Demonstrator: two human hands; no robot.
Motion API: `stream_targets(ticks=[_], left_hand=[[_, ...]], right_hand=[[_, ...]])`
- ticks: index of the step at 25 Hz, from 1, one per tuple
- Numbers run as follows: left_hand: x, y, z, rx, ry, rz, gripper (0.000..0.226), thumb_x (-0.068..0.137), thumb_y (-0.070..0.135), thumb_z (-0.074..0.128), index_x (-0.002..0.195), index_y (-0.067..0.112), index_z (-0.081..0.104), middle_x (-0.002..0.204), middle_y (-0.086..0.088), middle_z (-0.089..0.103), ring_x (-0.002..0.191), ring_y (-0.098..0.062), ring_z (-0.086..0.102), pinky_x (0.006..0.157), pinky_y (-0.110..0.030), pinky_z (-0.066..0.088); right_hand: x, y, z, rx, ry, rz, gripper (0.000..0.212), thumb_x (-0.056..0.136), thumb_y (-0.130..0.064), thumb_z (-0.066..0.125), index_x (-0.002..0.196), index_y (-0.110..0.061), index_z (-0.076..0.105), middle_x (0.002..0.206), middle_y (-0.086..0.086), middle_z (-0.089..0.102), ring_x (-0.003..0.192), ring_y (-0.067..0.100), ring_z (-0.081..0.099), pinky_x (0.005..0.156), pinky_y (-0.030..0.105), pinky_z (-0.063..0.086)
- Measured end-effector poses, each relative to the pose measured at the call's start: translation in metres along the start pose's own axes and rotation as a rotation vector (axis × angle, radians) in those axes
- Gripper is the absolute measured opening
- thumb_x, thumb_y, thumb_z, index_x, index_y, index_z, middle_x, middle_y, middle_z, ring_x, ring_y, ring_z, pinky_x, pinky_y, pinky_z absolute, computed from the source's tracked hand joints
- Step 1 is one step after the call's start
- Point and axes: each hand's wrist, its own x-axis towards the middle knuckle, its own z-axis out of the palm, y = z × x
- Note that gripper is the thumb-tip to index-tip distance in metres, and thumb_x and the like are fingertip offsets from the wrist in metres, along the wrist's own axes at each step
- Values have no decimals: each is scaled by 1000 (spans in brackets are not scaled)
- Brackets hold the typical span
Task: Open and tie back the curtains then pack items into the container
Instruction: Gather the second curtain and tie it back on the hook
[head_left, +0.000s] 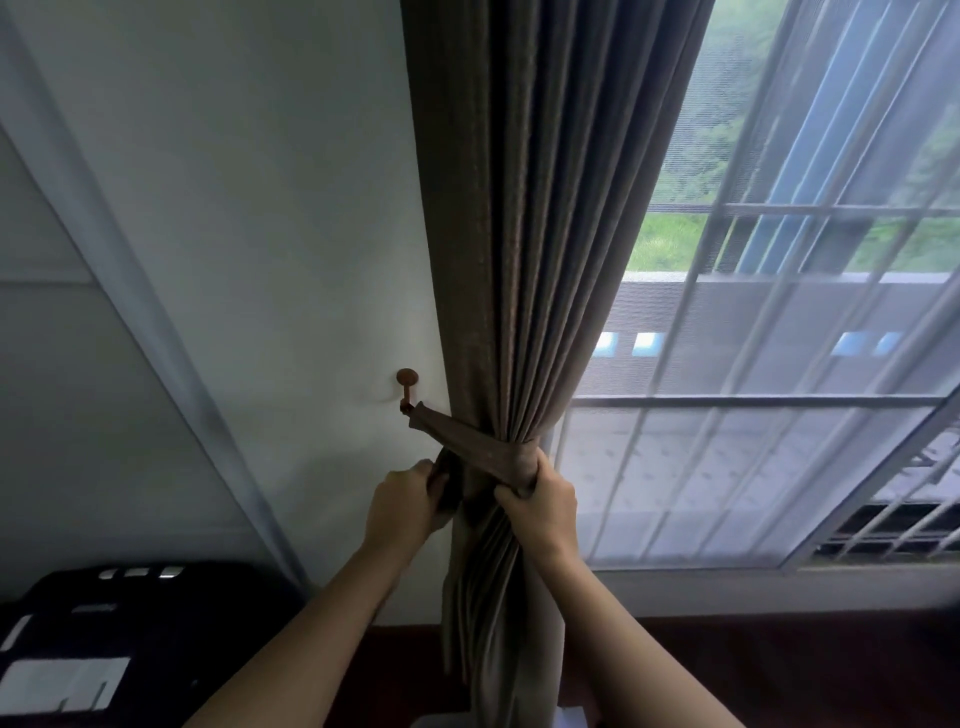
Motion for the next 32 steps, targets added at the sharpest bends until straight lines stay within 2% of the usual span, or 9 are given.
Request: stream_targets(ticks=[3,7,9,11,15,20,25,29,32], left_hand=[[-15,23,-8,-72,15,24,33,89,23,61,62,12,47,60,-6,58,57,-21,56,52,-24,32],[-23,35,-14,-219,36,55,16,87,20,64,86,5,68,82,-9,72,75,-19,65,64,-19,40],[-29,41,-11,-271,12,48,15,88,18,63,95,6,69,85,-4,71,75,-14,63,69,-16,42],[-37,50,-6,-302,-36,63,15,89,18,61,98,8,68,84,1,68,75,-8,60,72,-15,43],[-44,59,-5,-345,29,66,12,88,20,62,80,13,66,68,9,63,62,2,56,58,-4,39],[-64,73,-5,-397,143,51,34,88,21,63,58,20,48,49,11,47,52,-1,52,49,-9,37],[-61,84,5,-352,103,-155,26,88,30,61,69,17,50,66,8,54,62,-6,49,52,-12,34],[-60,89,13,-382,70,-115,33,90,35,59,61,26,45,68,9,54,62,-4,51,49,-7,34],[-51,80,14,-412,62,-61,21,89,29,60,72,17,55,90,0,49,72,-2,48,60,-1,37]], right_hand=[[1,1,-4,18,-73,-16,36,69,-9,69,103,-16,62,79,-9,62,75,14,55,62,21,37],[14,3,-36,219,-551,-41,41,70,-32,73,108,-27,62,102,-6,70,98,8,63,85,25,50],[22,-11,-49,193,-527,-36,33,76,-45,70,100,-22,67,98,-3,72,96,12,66,83,24,52],[33,-28,-54,-15,-353,-58,32,76,-51,69,77,-19,69,76,-3,70,78,12,66,66,24,51],[42,-42,-52,-322,-308,-89,41,75,-56,64,70,-16,71,70,4,69,72,17,62,63,32,50],[46,-38,-51,-228,-283,-29,44,74,-55,67,62,-13,67,61,3,65,64,19,61,57,32,47],[50,-36,-49,-233,-339,22,48,69,-61,67,71,-13,71,70,4,69,69,18,65,61,32,53],[53,-34,-64,-141,-591,65,54,64,-68,65,83,-18,73,86,3,73,82,14,69,82,33,57],[47,-30,-72,154,-708,182,32,87,-44,56,92,-14,67,97,9,69,84,15,66,88,33,53]])
